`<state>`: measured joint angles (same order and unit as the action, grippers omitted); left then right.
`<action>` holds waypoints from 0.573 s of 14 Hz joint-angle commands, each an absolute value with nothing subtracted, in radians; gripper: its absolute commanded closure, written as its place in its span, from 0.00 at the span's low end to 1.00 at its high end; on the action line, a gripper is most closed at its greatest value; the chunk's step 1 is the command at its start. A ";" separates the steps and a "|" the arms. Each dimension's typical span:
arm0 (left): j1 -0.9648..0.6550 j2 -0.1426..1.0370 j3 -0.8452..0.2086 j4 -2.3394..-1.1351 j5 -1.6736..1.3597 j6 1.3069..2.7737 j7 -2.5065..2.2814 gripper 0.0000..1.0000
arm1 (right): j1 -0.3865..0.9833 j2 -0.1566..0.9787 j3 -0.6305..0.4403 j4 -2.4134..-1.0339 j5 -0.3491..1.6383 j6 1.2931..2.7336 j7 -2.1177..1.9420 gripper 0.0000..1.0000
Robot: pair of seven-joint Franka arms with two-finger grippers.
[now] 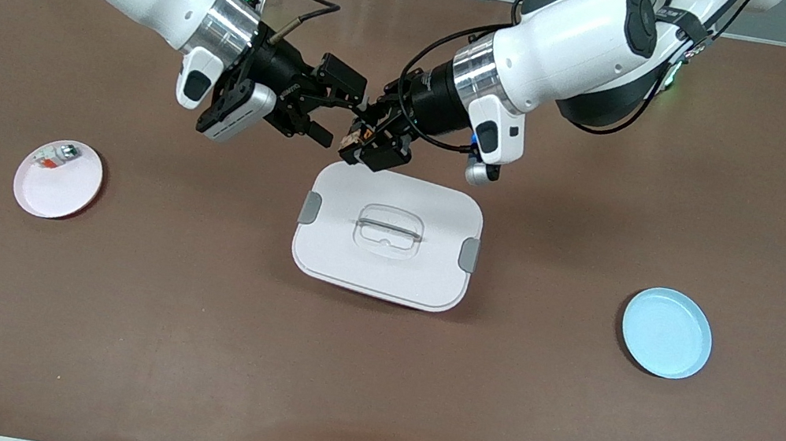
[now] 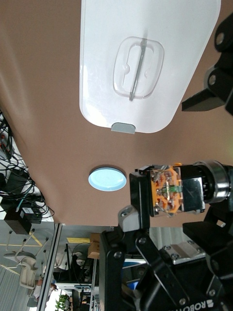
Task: Transfer orange switch to right arm and place
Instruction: 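Bring the right gripper to the switch held by the left gripper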
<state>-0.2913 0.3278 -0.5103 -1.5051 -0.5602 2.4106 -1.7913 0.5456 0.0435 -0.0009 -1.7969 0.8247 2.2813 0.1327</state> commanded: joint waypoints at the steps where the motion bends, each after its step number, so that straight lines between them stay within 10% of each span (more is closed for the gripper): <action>1: -0.293 0.324 -0.509 -1.496 -0.535 2.411 -1.821 0.72 | 0.557 0.040 -0.002 -1.793 0.854 2.315 0.120 0.00; 8: -0.293 0.324 -0.509 -1.496 -0.535 2.410 -1.821 0.72 | 0.563 0.069 -0.003 -1.764 0.861 2.355 0.114 0.06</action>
